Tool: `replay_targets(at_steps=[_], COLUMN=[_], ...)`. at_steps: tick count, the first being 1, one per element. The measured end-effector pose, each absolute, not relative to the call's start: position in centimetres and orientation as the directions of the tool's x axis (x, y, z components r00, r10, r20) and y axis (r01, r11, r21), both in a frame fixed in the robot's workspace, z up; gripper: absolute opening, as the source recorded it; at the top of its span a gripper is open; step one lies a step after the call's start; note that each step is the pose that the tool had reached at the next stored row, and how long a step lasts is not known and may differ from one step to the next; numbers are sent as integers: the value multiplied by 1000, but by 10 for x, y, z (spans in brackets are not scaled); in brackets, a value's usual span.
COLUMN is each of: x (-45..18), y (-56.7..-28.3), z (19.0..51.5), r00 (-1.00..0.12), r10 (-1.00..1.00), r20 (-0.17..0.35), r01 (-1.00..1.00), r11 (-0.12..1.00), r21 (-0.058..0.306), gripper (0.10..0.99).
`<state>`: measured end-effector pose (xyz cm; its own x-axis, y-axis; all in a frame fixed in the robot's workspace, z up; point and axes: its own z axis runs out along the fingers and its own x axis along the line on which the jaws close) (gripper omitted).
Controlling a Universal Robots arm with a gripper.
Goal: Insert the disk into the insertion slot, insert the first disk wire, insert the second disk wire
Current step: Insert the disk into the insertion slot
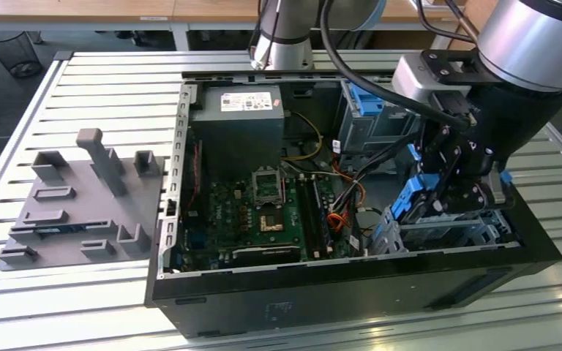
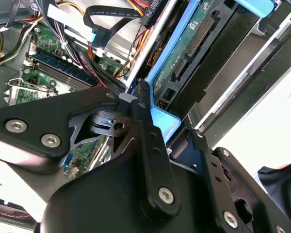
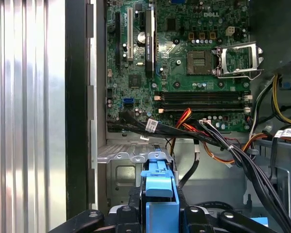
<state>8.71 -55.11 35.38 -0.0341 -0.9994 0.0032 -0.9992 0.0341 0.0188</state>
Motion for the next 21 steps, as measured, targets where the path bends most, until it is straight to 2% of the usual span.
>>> replay_targets(at_steps=[21], x=[87], y=[-551], z=[343], r00=[-34], r10=[-999], r20=[3], r01=[-999], r11=[34], r21=[19], gripper=[373])
